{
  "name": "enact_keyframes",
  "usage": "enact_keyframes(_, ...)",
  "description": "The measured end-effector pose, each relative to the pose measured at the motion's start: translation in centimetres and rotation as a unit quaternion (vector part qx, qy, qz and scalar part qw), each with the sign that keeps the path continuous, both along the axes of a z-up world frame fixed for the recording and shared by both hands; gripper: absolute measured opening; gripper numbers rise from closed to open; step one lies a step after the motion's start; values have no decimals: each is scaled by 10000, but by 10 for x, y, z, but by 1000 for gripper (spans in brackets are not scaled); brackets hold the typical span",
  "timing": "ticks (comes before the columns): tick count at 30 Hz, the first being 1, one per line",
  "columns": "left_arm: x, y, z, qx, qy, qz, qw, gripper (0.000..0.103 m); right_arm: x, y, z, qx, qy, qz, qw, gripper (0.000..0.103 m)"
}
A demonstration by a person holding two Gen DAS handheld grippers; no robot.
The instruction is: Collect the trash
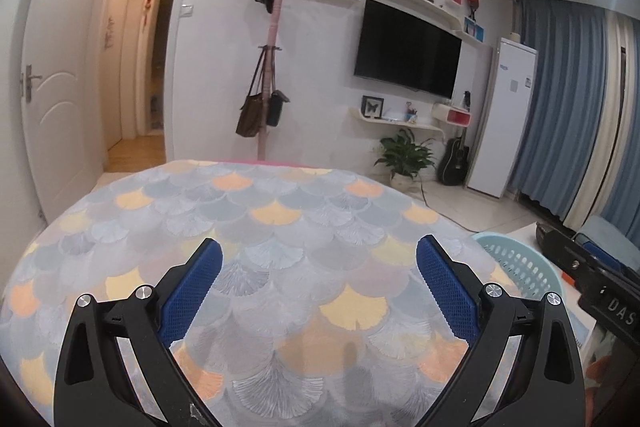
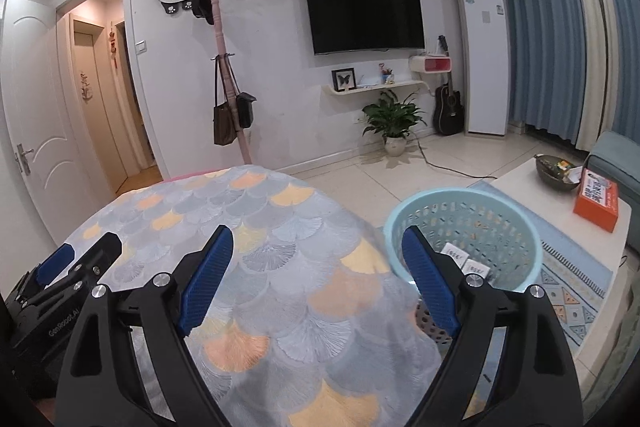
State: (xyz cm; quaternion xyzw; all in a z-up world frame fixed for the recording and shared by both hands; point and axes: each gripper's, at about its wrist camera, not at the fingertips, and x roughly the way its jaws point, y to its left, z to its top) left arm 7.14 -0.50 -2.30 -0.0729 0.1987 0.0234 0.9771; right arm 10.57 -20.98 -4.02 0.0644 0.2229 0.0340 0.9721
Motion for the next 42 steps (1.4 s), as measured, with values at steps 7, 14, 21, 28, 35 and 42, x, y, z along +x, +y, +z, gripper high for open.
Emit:
enact_keyframes(7, 6, -2, -3, -22, 123, 19, 9999, 95, 15, 9, -14, -30, 155, 84, 9998, 82)
enact_keyframes(14, 6, -2, -5, -15, 160, 36, 9999, 95, 20, 6, -18, 115, 255, 72, 9996, 85)
enact_keyframes(21, 4, -3, -6, 8, 162, 118, 9998, 96, 19, 4, -21, 141, 306, -76, 9994, 85)
enact_keyframes(28, 3, 0, -8, -20, 204, 182, 9996, 96, 21, 3, -22, 96, 366, -121, 9992, 85)
enact_keyframes(35, 2, -1, -7, -13, 231, 197, 9995, 96, 23, 3, -22, 99, 408, -143, 9990, 85)
enact_keyframes(42, -2, -7, -5, 120, 196, 195, 9995, 95, 23, 2, -22, 76, 400, -146, 9991, 85)
